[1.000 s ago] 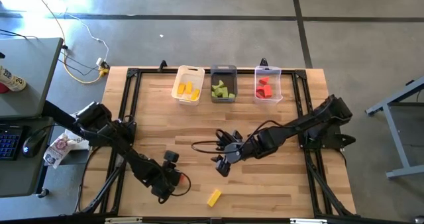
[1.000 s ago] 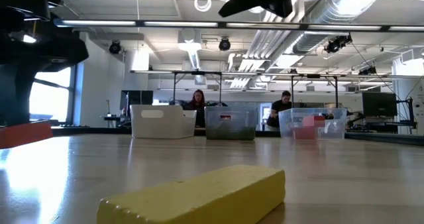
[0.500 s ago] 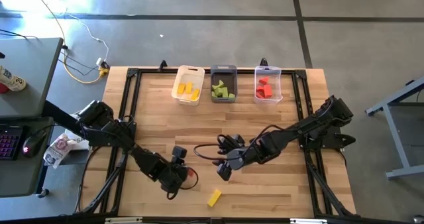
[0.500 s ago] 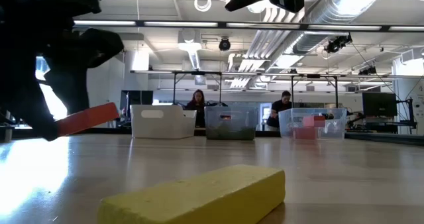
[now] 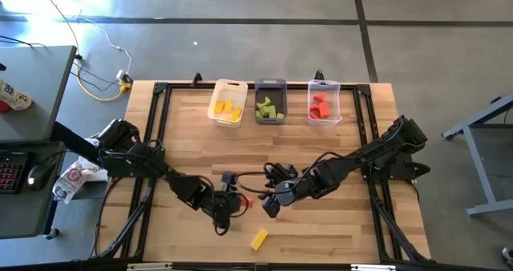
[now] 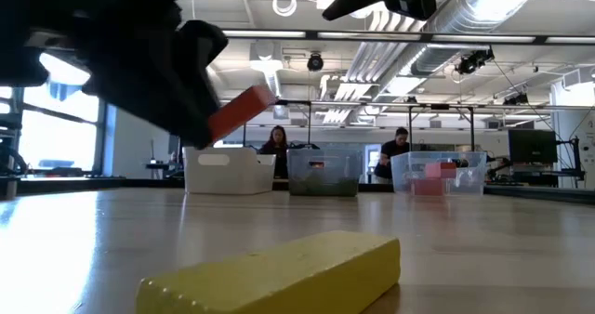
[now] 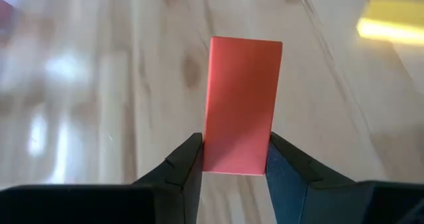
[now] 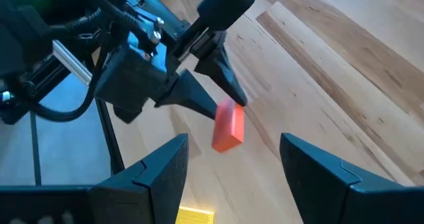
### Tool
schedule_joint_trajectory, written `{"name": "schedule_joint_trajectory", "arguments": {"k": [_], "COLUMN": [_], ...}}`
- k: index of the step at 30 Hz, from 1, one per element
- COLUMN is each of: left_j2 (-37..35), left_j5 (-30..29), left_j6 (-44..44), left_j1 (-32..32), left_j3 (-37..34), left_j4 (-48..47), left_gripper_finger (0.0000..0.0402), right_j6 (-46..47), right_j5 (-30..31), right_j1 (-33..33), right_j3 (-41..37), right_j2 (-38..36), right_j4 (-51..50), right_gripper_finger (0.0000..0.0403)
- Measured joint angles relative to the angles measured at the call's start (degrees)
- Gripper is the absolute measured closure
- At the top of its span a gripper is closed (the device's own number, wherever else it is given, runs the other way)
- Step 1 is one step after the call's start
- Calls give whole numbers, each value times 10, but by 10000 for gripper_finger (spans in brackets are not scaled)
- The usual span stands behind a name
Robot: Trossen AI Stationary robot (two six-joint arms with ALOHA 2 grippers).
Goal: Sort & place blocks by color
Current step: Put the orange block into the transparent bin
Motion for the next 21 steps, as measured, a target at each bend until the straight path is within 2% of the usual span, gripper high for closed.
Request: {"name": "schedule_joint_trajectory", "arguments": {"k": [8,21], "left_j2": [0,0], "left_j5": [-22,-120], "left_j6": [58,157], "left_j1": [27,34], "left_j3": [0,0], "left_j4": [106,219], "left_gripper_finger": [293,291], "right_j6": [14,48], "right_j5": [2,27], "right_j1": [0,0], "right_j3": [0,0], "right_j2": [0,0], "right_j4": [-12,-51], "right_gripper_finger": [179,179]}}
